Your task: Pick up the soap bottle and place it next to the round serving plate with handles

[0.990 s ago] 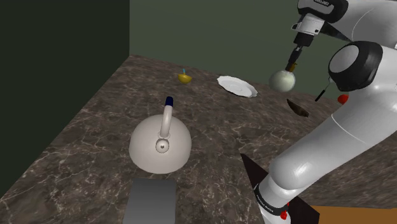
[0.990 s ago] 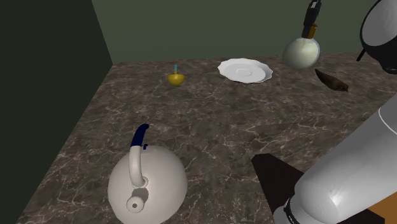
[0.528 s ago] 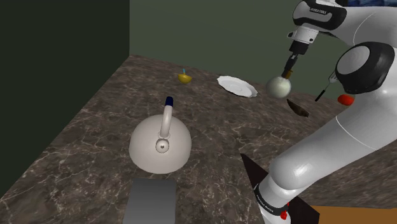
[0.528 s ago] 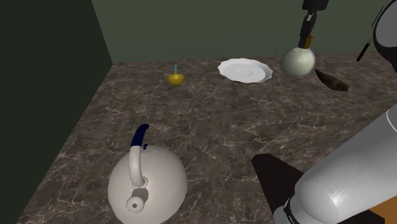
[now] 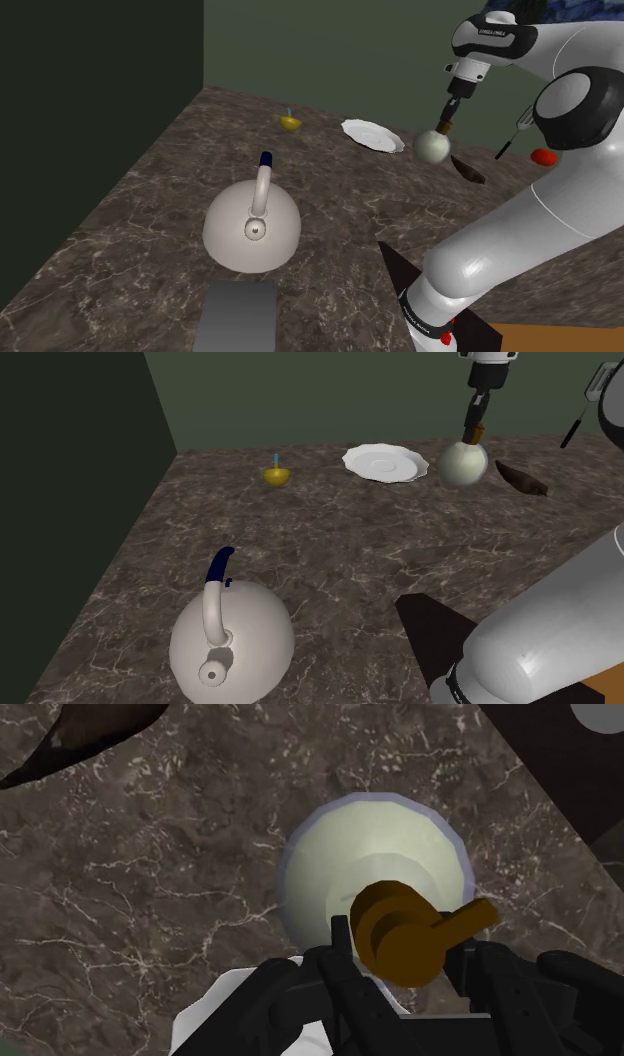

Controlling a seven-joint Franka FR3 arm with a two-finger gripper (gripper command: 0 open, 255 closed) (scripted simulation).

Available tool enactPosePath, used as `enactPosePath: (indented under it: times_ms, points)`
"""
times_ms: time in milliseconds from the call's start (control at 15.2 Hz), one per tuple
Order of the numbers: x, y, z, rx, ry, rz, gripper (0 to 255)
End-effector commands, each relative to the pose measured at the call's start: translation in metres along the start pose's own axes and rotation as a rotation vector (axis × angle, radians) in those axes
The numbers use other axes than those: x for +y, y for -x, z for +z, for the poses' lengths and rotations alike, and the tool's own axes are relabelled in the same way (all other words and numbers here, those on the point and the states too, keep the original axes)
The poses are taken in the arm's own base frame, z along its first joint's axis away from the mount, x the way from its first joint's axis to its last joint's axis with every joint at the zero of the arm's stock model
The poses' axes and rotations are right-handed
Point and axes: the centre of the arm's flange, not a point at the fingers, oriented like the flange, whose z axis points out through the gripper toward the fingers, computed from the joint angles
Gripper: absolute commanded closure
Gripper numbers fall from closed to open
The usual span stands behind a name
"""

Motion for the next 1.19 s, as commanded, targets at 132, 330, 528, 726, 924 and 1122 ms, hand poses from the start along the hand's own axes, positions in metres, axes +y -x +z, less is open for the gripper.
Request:
enactPosePath:
  times_ms: [132,330,528,726,924,1122]
  points:
    - [0.001,0.0,0.021,0.001,0.001,0.0,255]
    - [0.001,-0.001,0.039,0.001,0.001,0.0,255]
    - [0.001,-0.001,0.039,0.001,0.001,0.0,255]
    - [0.001,-0.001,0.039,0.001,0.001,0.0,255]
    - [0.001,-0.001,0.039,0.001,0.001,0.0,0]
    - [0.001,-0.001,0.039,0.001,0.001,0.0,0]
